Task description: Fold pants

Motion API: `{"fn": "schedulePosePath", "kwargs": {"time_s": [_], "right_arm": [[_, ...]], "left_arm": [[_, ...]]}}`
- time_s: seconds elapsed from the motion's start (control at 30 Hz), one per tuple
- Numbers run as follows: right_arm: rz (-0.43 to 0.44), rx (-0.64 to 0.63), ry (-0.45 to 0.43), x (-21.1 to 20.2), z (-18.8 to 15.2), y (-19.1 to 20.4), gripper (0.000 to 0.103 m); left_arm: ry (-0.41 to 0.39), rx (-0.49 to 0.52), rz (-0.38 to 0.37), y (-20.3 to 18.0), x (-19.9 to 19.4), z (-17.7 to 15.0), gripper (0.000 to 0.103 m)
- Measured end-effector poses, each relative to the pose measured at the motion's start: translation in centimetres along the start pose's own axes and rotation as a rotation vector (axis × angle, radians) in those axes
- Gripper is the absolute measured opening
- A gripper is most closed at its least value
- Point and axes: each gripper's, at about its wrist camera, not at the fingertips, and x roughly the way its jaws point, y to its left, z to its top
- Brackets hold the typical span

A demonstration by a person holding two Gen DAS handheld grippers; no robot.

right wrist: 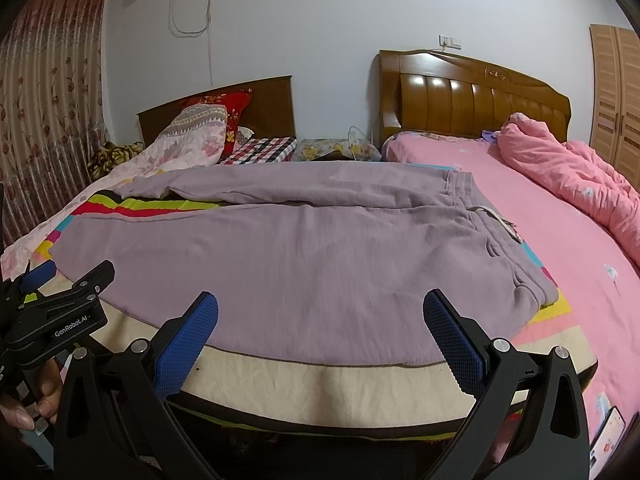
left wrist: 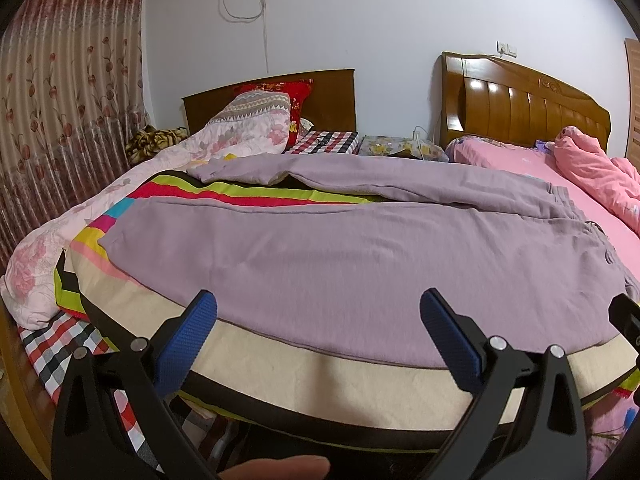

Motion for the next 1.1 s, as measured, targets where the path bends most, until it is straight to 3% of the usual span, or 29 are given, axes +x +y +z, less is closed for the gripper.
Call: {"fn": "schedulePosePath", "kwargs": {"time_s": [0.3, 0.43, 0.53, 0.63, 0.7, 0.8, 0.9, 0.97, 1.03, 1.1], "right_arm": [[0.019, -0.002, 0.001, 0.8, 0.4, -0.7, 0.099], [0.093, -0.023, 0.031, 2.9, 3.3, -2.0, 0.099], [0.108, -0.06, 0.01, 5.2, 6.8, -4.1, 0.099], [0.119, -0.132, 0.01, 9.2, 10.8, -6.5, 0.099], [0.152, -0.148, 0.042, 13.3, 13.7, -8.8, 0.099], [0.202, -0.208, 0.119, 19.9, 17.0, -11.3, 0.099], [0.218, -0.226, 0.207, 25.7, 19.4, -13.3, 0.099], [0.213, -0.243, 0.201, 29.2, 21.1, -14.7, 0.099], [0.225, -0.233, 0.216, 32.5, 22.5, -15.6, 0.099], [0.254, -0.21, 0.274, 36.2, 23.5, -16.3, 0.099]], "left_arm": [[0.008, 0.019, 0.001, -0.4, 0.4, 0.5, 0.102], [0.041, 0.068, 0.022, -0.4, 2.2, 2.3, 0.102], [0.037, 0.117, -0.019, -0.5, 3.8, 4.5, 0.102], [0.043, 0.143, -0.039, -0.6, 6.2, 7.4, 0.102], [0.111, 0.103, -0.075, -0.6, 8.8, 9.0, 0.102], [0.202, 0.021, -0.199, -1.0, 13.2, 10.9, 0.101], [0.149, -0.057, -0.219, -1.8, 15.6, 11.7, 0.101], [0.102, -0.13, -0.233, -2.4, 16.5, 11.6, 0.101], [0.168, -0.149, -0.249, -3.1, 18.2, 11.4, 0.101], [0.27, -0.112, -0.316, -4.2, 20.1, 10.8, 0.101]]}}
